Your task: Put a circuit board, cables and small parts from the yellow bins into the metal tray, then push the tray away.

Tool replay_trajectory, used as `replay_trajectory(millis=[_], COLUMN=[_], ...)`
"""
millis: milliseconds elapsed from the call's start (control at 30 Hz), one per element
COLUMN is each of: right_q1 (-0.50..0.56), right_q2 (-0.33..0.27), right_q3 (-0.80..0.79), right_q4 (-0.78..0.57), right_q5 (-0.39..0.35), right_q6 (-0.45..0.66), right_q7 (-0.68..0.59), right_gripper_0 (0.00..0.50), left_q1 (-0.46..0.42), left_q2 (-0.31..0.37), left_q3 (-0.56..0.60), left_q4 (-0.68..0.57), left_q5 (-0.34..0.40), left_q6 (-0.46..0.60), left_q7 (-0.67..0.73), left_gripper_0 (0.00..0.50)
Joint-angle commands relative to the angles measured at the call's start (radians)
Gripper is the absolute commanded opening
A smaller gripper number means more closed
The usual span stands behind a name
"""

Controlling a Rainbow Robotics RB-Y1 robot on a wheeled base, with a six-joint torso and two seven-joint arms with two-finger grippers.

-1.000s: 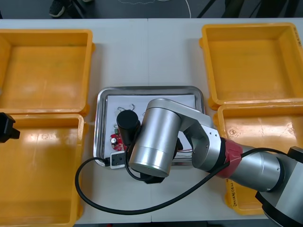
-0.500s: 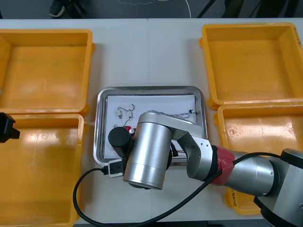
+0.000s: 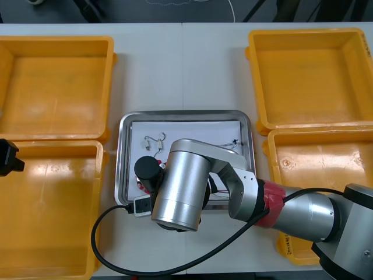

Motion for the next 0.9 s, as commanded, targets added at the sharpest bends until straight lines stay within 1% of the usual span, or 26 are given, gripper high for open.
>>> replay_trajectory(millis=[33, 300, 800, 900], right_q1=[-0.030, -0.030, -0.042, -0.053], right_q2=[0.030, 0.030, 0.036, 0.038], right_q3=[0.016, 0.003, -0.110, -0.122], right_q4=[-0.009, -0.009, -0.017, -0.015], right_q5=[0.022, 0.037, 0.040, 0.054], right_q6=[-0.008, -0.007, 0.029, 0.038], right_q7=[0.014, 0.018, 0.043, 0.052], right_gripper_0=[0.000, 0.000, 0.000, 0.000], left_q1=[0.024, 0.024, 0.024, 0.024], left_q2=[0.046, 0.046, 0.046, 0.046], left_q3=[0.029, 0.029, 0.029, 0.029], left_q4=[-0.005, -0.005, -0.005, -0.005], left_q5=[-0.003, -0.003, -0.003, -0.003], left_q6=[0.006, 0.006, 0.006, 0.006], left_q7=[-0.091, -0.091, -0.091, -0.091], left_gripper_0=[0.500, 0.500, 0.500, 0.500])
